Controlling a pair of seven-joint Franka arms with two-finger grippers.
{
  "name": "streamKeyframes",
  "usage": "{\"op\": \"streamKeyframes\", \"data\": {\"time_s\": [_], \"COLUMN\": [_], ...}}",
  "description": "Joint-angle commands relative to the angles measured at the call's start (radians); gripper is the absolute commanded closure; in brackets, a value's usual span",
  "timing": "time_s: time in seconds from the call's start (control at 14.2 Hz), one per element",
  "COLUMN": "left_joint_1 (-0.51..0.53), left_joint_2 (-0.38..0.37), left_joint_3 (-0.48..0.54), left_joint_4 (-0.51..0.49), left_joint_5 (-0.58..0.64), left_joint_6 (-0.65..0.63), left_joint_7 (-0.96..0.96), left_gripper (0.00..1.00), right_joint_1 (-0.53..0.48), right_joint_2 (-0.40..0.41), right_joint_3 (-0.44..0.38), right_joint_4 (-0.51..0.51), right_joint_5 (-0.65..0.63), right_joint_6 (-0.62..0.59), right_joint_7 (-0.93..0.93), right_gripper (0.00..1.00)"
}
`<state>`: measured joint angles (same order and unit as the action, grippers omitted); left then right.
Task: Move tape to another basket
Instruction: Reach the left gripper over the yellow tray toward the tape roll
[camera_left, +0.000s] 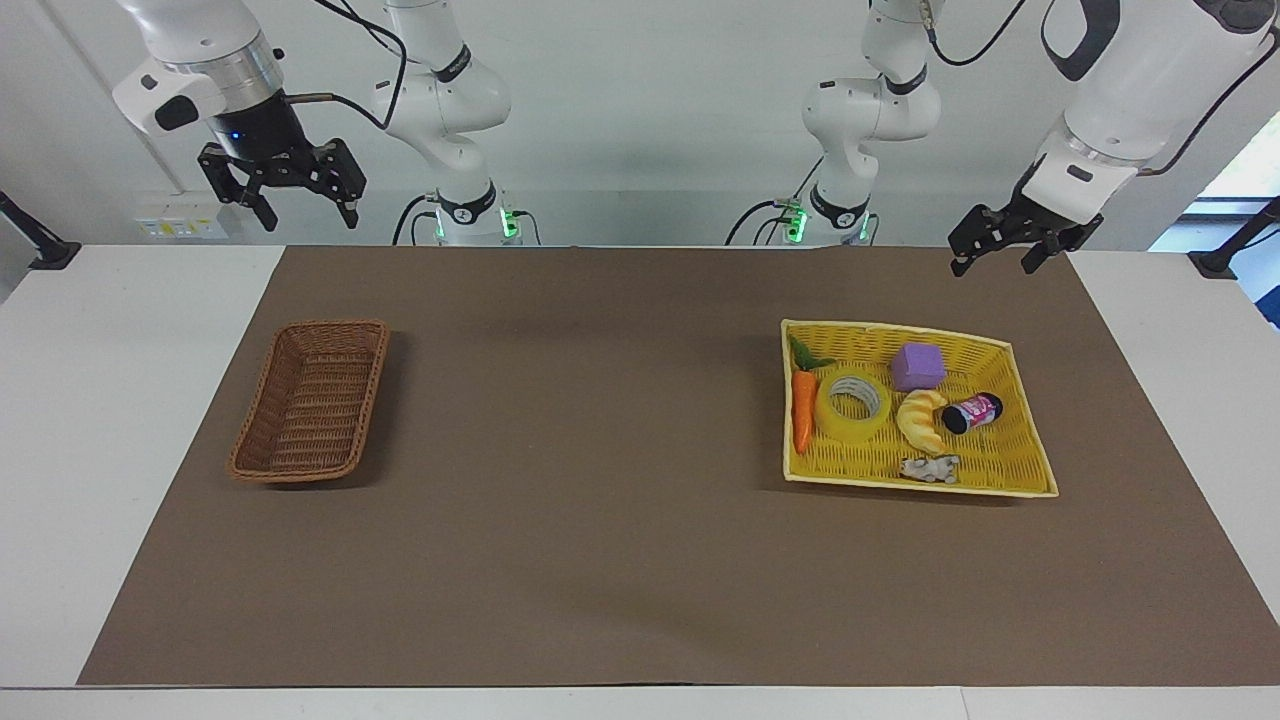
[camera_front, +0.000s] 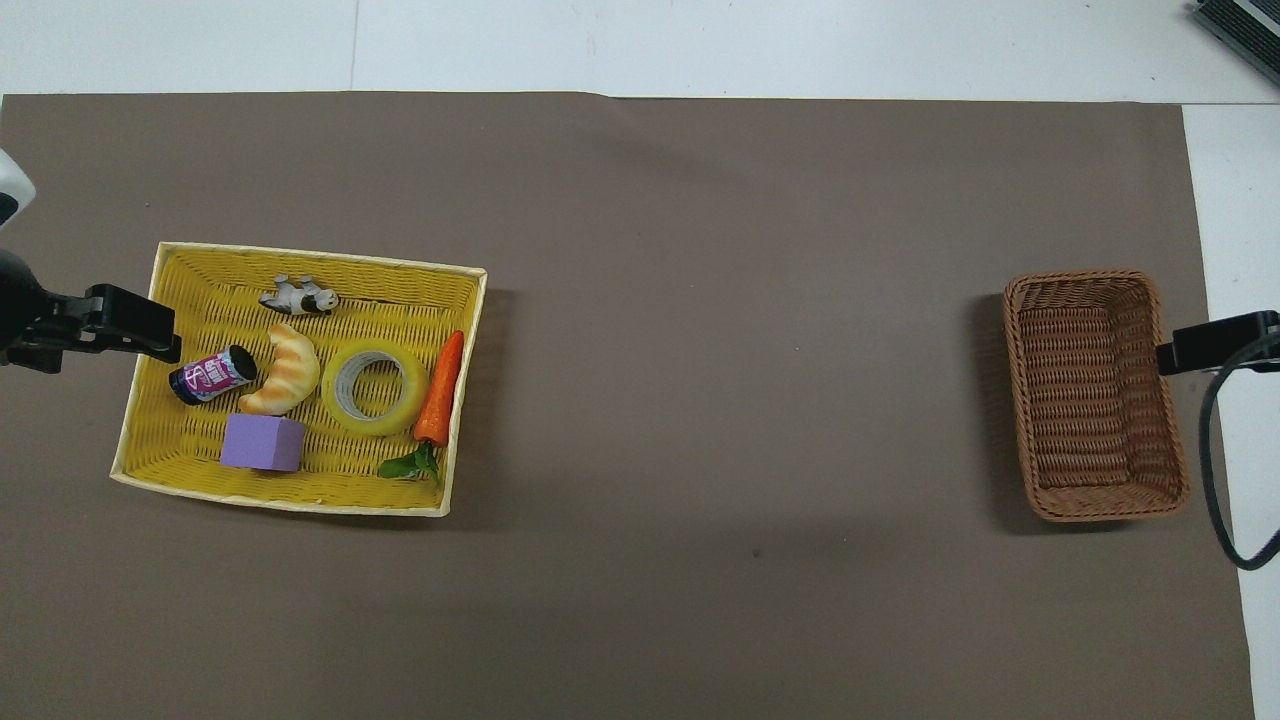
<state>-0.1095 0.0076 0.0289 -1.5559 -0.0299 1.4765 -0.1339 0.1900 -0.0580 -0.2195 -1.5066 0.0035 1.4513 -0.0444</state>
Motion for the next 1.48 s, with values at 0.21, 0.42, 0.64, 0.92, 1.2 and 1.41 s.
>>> {"op": "streamKeyframes", "data": {"time_s": [0.21,0.42,0.64,0.92,1.2,1.41], "left_joint_1": [-0.004,-0.004,-0.004,-0.006,-0.025,-0.044], "left_joint_2": [-0.037,-0.046,-0.058,-0.051,-0.034,0.015], "left_joint_3": [0.002,0.002,0.000,-0.001,-0.003,-0.003], "left_joint_4": [-0.114,-0.168,-0.223,-0.297,-0.371,-0.412], "left_joint_5": [0.004,0.004,0.004,0.001,0.001,0.001], "left_joint_6": [0.093,0.148,0.217,0.332,0.441,0.527], "left_joint_7": [-0.068,-0.070,-0.108,-0.197,-0.228,-0.228], "left_gripper": [0.00,0.00,0.00,0.00,0.00,0.00], "right_joint_1": [-0.006,-0.006,-0.006,-0.006,-0.006,-0.006], "right_joint_2": [-0.019,-0.019,-0.019,-0.019,-0.019,-0.019], "right_joint_3": [0.006,0.006,0.006,0.006,0.006,0.006], "right_joint_4": [-0.026,-0.026,-0.026,-0.026,-0.026,-0.026], "right_joint_5": [-0.022,-0.020,-0.020,-0.020,-0.020,-0.020], "right_joint_6": [0.020,0.020,0.020,0.020,0.020,0.020], "right_joint_7": [0.011,0.011,0.011,0.011,0.011,0.011], "right_gripper": [0.00,0.00,0.00,0.00,0.00,0.00]}}
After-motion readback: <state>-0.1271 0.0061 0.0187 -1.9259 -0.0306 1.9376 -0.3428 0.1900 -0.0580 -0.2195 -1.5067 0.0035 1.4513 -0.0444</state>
